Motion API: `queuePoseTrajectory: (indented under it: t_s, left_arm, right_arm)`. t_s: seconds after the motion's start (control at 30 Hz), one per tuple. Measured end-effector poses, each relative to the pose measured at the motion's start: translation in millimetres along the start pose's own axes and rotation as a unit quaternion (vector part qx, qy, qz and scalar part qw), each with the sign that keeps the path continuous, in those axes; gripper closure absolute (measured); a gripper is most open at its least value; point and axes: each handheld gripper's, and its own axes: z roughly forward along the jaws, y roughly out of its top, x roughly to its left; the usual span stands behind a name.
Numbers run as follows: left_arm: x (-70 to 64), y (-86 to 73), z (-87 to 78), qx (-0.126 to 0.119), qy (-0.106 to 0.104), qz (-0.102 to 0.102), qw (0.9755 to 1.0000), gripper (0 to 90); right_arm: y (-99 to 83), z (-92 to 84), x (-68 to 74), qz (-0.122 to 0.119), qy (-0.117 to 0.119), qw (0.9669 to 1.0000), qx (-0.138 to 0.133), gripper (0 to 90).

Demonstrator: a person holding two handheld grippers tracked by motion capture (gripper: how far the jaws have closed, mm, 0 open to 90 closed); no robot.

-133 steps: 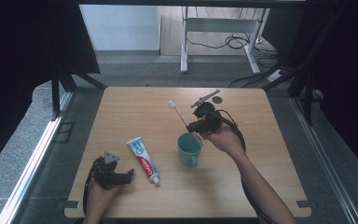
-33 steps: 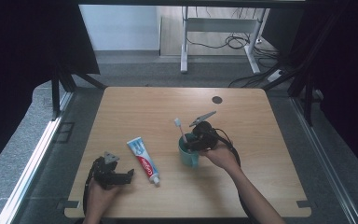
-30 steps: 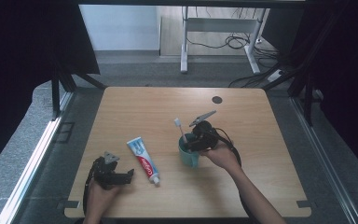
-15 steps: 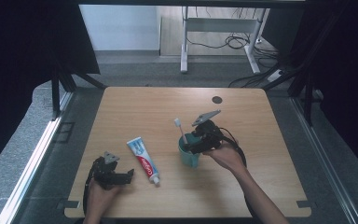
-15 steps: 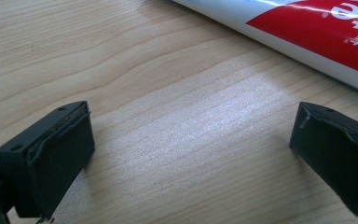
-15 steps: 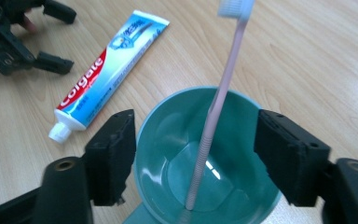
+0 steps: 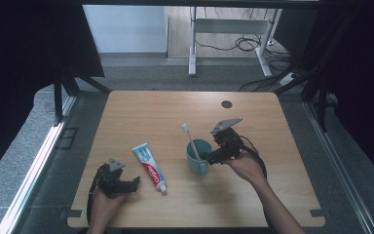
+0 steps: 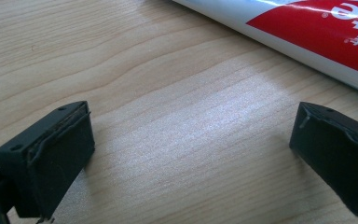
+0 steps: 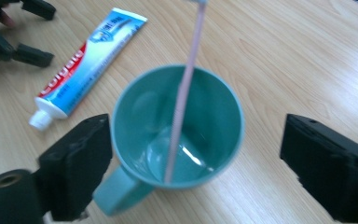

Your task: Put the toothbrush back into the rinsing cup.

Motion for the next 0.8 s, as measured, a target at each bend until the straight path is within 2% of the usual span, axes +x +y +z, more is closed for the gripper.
queuePoseTrajectory:
  t_s: [0.17, 0.53, 0.8]
  left_arm:
    - [-0.4, 0.0, 0.3, -0.002, 0.000, -0.003, 1.0000, 0.0]
    - [0.0, 0.0, -0.2, 0.001, 0.001, 0.000, 1.0000, 0.0]
    - [-0.2, 0.0, 0.0, 0.001, 0.001, 0.000, 1.0000, 0.0]
  right_arm:
    - [-13.5, -3.8, -4.8, 0.006, -0.012, 0.9999, 0.002, 0.5]
    - [-43.1, -10.5, -9.6, 0.010, -0.035, 0.9993, 0.011, 0.0]
    - [-65.0, -15.0, -9.9, 0.010, -0.048, 0.9988, 0.006, 0.0]
